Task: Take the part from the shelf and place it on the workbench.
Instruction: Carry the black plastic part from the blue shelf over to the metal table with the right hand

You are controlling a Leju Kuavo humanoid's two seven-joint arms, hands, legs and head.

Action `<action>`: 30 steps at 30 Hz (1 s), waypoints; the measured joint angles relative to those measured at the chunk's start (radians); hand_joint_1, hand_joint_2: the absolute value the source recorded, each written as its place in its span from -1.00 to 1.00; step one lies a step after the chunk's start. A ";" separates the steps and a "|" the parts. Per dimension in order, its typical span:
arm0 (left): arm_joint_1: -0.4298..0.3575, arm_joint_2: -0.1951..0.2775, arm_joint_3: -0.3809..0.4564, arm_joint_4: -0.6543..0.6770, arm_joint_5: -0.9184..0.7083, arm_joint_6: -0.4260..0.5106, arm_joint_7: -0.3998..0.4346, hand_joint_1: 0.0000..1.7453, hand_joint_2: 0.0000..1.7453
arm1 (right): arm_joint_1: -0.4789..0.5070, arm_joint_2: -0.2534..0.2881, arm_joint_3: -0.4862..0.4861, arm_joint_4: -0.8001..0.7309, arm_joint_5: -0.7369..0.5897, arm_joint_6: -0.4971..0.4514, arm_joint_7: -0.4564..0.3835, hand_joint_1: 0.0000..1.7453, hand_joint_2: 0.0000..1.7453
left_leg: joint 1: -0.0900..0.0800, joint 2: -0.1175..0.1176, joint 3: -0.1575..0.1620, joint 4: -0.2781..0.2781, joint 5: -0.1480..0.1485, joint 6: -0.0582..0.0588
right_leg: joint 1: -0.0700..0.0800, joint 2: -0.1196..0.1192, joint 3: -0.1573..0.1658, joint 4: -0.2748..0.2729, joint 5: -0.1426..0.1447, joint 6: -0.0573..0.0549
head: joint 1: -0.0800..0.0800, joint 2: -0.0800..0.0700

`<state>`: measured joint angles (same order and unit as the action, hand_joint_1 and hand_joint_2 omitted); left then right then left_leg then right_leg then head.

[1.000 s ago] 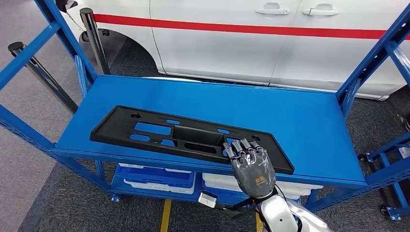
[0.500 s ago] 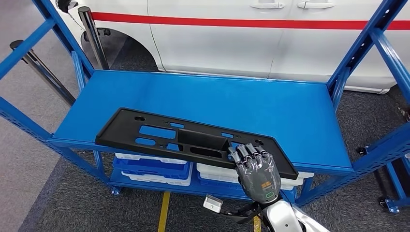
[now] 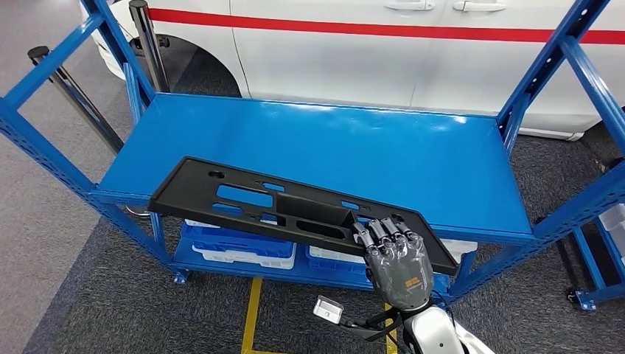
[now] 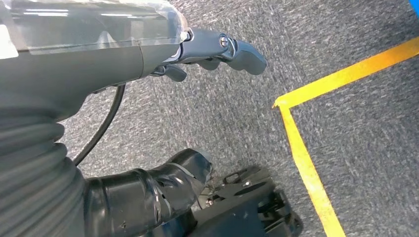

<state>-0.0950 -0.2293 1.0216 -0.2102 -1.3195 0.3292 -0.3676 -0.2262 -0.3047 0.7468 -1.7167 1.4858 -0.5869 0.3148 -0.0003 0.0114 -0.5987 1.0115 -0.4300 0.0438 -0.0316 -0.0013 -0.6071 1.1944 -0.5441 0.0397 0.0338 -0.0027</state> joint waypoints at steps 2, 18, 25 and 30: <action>-0.002 -0.001 0.000 0.000 0.000 0.000 0.000 -1.00 1.00 | 0.004 0.013 -0.011 0.000 0.000 -0.003 -0.013 1.00 1.00 | 0.000 -0.001 -0.022 0.023 0.003 -0.011 | 0.000 0.002 0.066 -0.103 0.013 -0.002 | -0.001 0.000; -0.002 -0.002 0.000 0.000 -0.001 0.001 0.001 -1.00 1.00 | 0.050 0.074 -0.108 0.005 0.000 -0.017 -0.086 1.00 1.00 | -0.012 -0.010 0.115 0.022 -0.107 -0.013 | 0.020 0.000 -0.055 -0.134 0.130 -0.056 | -0.003 0.000; -0.003 -0.004 0.000 0.000 0.000 0.000 0.000 -1.00 1.00 | 0.072 0.089 -0.134 0.008 0.000 -0.016 -0.096 1.00 1.00 | -0.009 -0.001 0.093 -0.048 -0.037 0.016 | 0.019 0.003 -0.100 -0.022 0.021 -0.026 | -0.002 0.000; -0.001 -0.005 0.000 0.000 0.000 0.000 0.000 -1.00 1.00 | 0.093 0.102 -0.143 0.021 0.000 -0.016 -0.084 1.00 1.00 | -0.008 0.002 0.012 -0.013 -0.003 0.006 | 0.004 0.001 -0.044 0.050 0.022 -0.007 | -0.002 0.000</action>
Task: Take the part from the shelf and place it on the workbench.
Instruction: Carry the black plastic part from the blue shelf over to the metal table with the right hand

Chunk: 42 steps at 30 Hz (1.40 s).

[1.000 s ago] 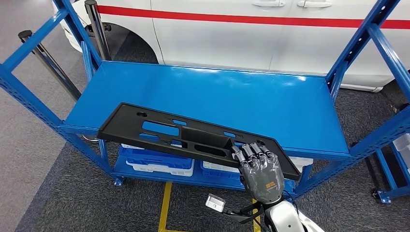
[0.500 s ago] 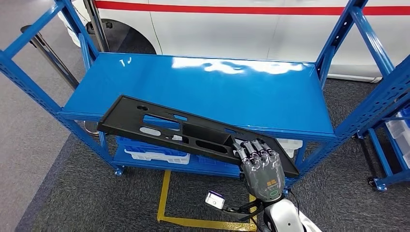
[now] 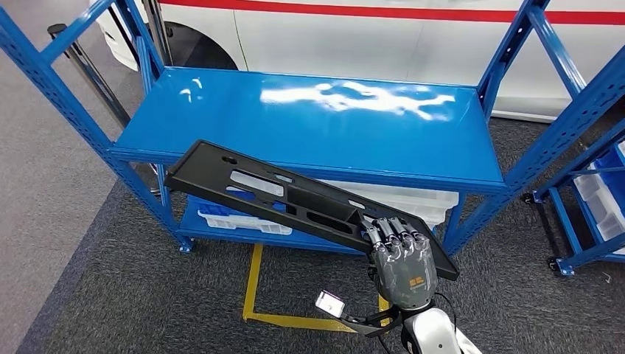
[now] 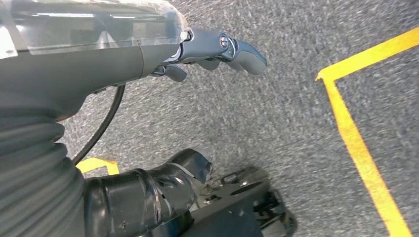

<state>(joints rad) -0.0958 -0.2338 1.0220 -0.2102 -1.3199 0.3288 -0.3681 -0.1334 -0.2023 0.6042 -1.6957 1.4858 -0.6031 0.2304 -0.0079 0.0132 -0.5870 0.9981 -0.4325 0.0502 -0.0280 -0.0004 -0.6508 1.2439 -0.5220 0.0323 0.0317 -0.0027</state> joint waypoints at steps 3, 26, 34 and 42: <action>0.000 0.000 0.000 0.000 0.000 0.000 0.000 -1.00 1.00 | 0.007 0.016 -0.001 0.003 0.000 -0.001 0.000 1.00 1.00 | -0.002 -0.001 -0.038 0.036 0.008 -0.015 | -0.001 -0.001 0.112 -0.159 -0.004 -0.004 | -0.001 0.000; 0.002 0.000 0.000 0.000 0.002 0.002 0.000 -1.00 1.00 | 0.083 0.094 -0.050 0.006 -0.005 -0.034 -0.048 1.00 1.00 | 0.004 -0.001 0.072 -0.019 -0.042 0.002 | 0.007 -0.001 -0.064 -0.032 -0.023 -0.009 | -0.002 0.000; 0.003 -0.002 0.001 0.000 0.002 0.001 0.000 -1.00 1.00 | 0.087 0.095 -0.054 0.006 -0.005 -0.034 -0.048 1.00 1.00 | -0.005 -0.001 -0.004 0.027 -0.012 -0.012 | 0.018 -0.002 0.119 -0.191 0.003 -0.030 | -0.003 0.000; 0.005 -0.002 0.001 0.000 0.001 0.002 -0.001 -1.00 1.00 | 0.092 0.100 -0.057 0.005 -0.017 -0.049 -0.085 1.00 1.00 | 0.010 -0.009 -0.093 0.247 -0.154 -0.060 | 0.008 -0.006 0.079 -0.216 0.046 -0.063 | -0.007 0.000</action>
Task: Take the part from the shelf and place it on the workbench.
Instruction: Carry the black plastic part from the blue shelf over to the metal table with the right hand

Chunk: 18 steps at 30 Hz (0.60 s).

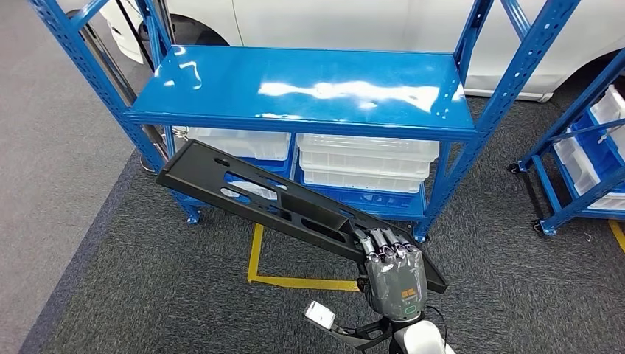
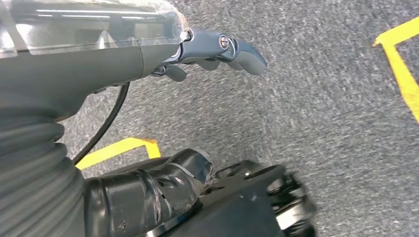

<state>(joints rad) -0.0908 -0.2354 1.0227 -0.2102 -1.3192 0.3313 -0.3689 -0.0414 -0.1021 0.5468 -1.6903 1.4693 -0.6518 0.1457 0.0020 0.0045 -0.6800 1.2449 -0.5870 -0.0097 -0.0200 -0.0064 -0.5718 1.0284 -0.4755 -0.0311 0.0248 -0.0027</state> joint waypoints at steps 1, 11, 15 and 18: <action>0.001 0.000 0.000 0.000 0.000 0.000 0.000 -1.00 1.00 | 0.003 0.000 -0.001 0.000 -0.005 -0.002 -0.006 1.00 1.00 | 0.004 0.000 -0.008 0.038 -0.012 -0.004 | 0.000 0.000 -0.008 0.001 0.005 0.002 | 0.000 0.000; 0.003 0.000 0.001 0.000 0.014 0.003 -0.002 -1.00 1.00 | 0.067 0.001 -0.058 -0.033 -0.075 -0.024 -0.045 1.00 1.00 | 0.006 -0.006 0.181 -0.259 0.092 0.027 | -0.003 0.004 -0.034 0.016 0.025 0.048 | 0.001 0.000; 0.004 0.000 0.002 0.000 0.018 0.004 -0.002 -1.00 1.00 | 0.117 0.003 -0.107 -0.066 -0.086 -0.030 -0.085 1.00 1.00 | 0.004 0.005 0.168 -0.262 0.105 0.048 | -0.002 0.006 -0.126 0.224 -0.097 0.054 | 0.002 0.000; 0.005 0.000 0.002 0.000 0.018 0.004 -0.002 -1.00 1.00 | 0.141 0.004 -0.127 -0.076 -0.088 -0.031 -0.096 1.00 1.00 | -0.001 0.011 0.157 -0.251 0.104 0.050 | -0.002 0.005 -0.130 0.260 -0.088 0.052 | 0.002 0.000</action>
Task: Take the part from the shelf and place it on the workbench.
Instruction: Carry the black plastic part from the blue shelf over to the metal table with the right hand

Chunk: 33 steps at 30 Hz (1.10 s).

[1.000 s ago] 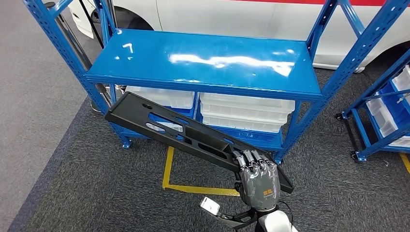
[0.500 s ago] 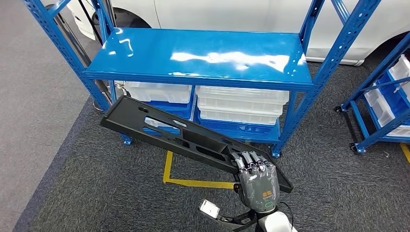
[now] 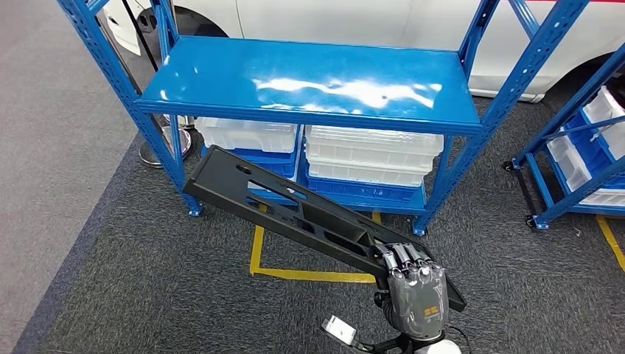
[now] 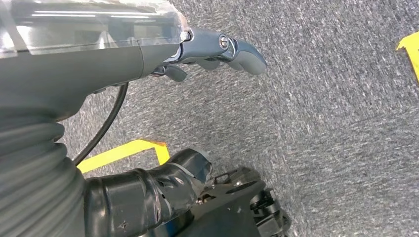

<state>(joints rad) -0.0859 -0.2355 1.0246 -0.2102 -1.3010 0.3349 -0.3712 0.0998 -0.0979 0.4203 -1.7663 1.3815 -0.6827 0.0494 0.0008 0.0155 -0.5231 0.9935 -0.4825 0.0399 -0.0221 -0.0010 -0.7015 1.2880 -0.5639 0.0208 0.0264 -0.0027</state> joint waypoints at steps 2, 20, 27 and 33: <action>0.000 0.000 0.000 0.000 0.000 0.000 0.000 -1.00 1.00 | 0.013 0.004 -0.015 -0.011 -0.004 0.000 -0.014 1.00 1.00 | -0.002 0.002 -0.003 0.009 -0.005 -0.004 | 0.002 -0.007 0.073 -0.127 0.057 -0.008 | 0.000 0.000; 0.005 0.002 0.014 0.000 0.017 0.012 -0.004 -1.00 1.00 | 0.145 0.118 -0.217 -0.136 -0.084 -0.004 -0.181 1.00 1.00 | 0.002 -0.033 -0.015 0.029 -0.008 -0.036 | 0.009 0.025 0.111 -0.241 0.093 -0.036 | -0.002 0.000; 0.006 0.002 0.024 0.000 0.021 0.015 -0.008 -1.00 1.00 | 0.185 0.164 -0.312 -0.186 -0.162 -0.006 -0.279 1.00 1.00 | 0.004 -0.008 -0.012 -0.004 0.013 0.001 | 0.009 0.015 0.030 -0.071 -0.007 -0.007 | 0.001 0.000; 0.006 0.001 0.027 0.000 0.022 0.015 -0.011 -1.00 1.00 | 0.210 0.187 -0.352 -0.201 -0.196 -0.006 -0.309 1.00 1.00 | -0.001 0.019 -0.018 0.015 0.003 -0.007 | 0.009 -0.015 0.091 -0.161 0.058 -0.006 | 0.001 0.000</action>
<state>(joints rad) -0.0802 -0.2342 1.0519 -0.2102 -1.2790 0.3498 -0.3818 0.3094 0.0890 0.0680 -1.9673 1.1856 -0.6889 -0.2601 0.0001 0.0343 -0.5410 1.0088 -0.4794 0.0325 -0.0135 -0.0160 -0.6102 1.1269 -0.5056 0.0146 0.0272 -0.0027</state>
